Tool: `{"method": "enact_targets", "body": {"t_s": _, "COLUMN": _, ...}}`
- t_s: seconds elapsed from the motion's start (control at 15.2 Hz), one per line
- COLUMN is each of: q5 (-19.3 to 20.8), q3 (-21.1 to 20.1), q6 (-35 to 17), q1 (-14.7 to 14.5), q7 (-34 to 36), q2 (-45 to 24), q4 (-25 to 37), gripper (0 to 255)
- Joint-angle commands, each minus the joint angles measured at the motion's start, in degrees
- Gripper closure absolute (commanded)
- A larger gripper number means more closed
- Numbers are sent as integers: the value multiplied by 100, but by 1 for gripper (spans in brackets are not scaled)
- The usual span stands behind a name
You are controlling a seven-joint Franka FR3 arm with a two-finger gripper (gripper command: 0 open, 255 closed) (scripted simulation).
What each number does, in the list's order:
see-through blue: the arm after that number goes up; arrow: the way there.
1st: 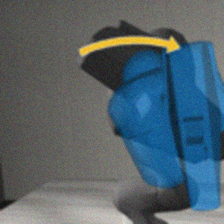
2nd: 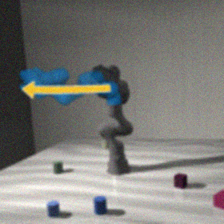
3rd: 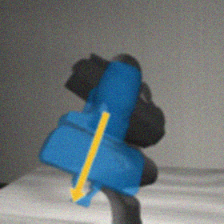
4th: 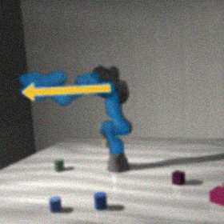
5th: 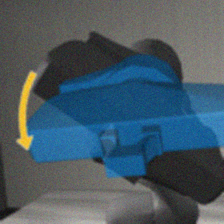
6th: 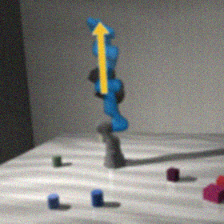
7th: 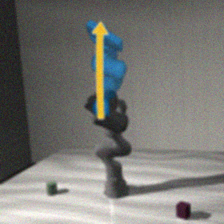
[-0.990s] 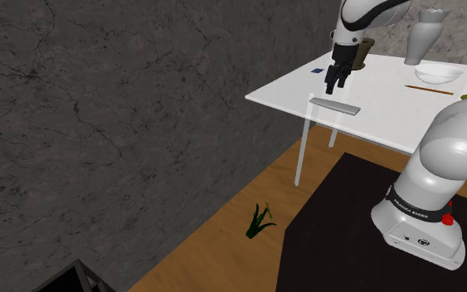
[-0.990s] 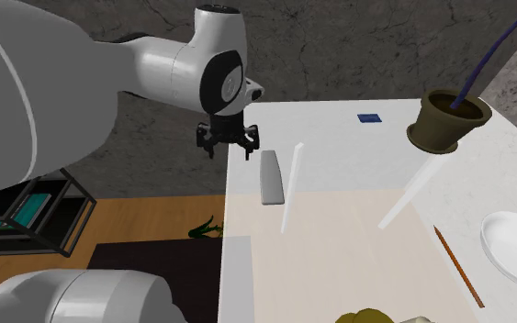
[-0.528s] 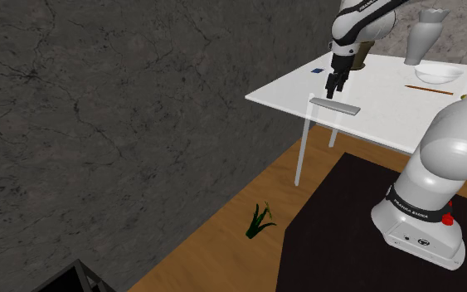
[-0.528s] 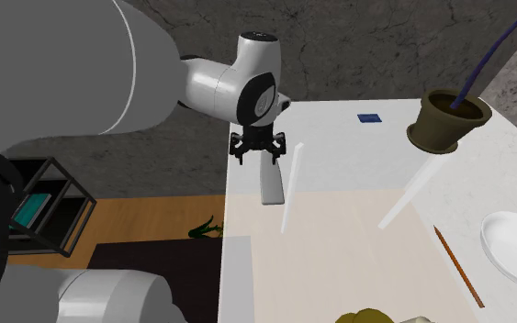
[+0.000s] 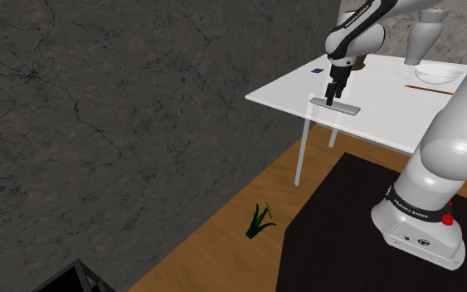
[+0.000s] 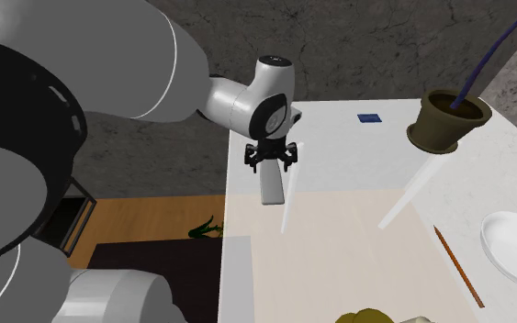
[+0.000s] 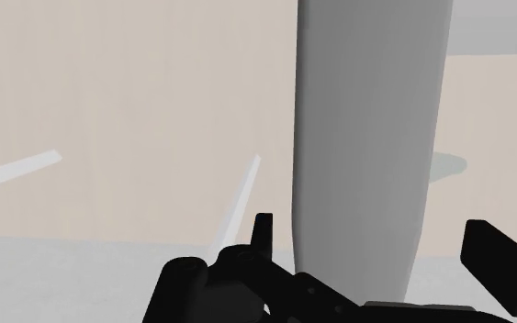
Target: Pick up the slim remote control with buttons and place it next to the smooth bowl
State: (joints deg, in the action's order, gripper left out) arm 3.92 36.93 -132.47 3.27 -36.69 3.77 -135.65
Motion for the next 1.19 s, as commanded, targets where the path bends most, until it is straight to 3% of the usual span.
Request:
{"method": "enact_targets", "body": {"t_s": 0.0, "q5": -105, "q3": 20, "q6": -165, "q1": -6, "q7": -84, "q2": -141, "q4": -44, "gripper": 0}}
{"method": "enact_targets", "body": {"t_s": 0.59, "q5": -188, "q3": 27, "q6": -292, "q1": -7, "q7": -146, "q2": -245, "q4": -86, "gripper": 0}}
{"method": "enact_targets", "body": {"t_s": 0.66, "q5": -188, "q3": 27, "q6": -292, "q1": -7, "q7": -146, "q2": -245, "q4": -86, "gripper": 255}}
{"method": "enact_targets", "body": {"t_s": 1.12, "q5": -187, "q3": 27, "q6": -292, "q1": -8, "q7": -145, "q2": -244, "q4": -87, "gripper": 255}}
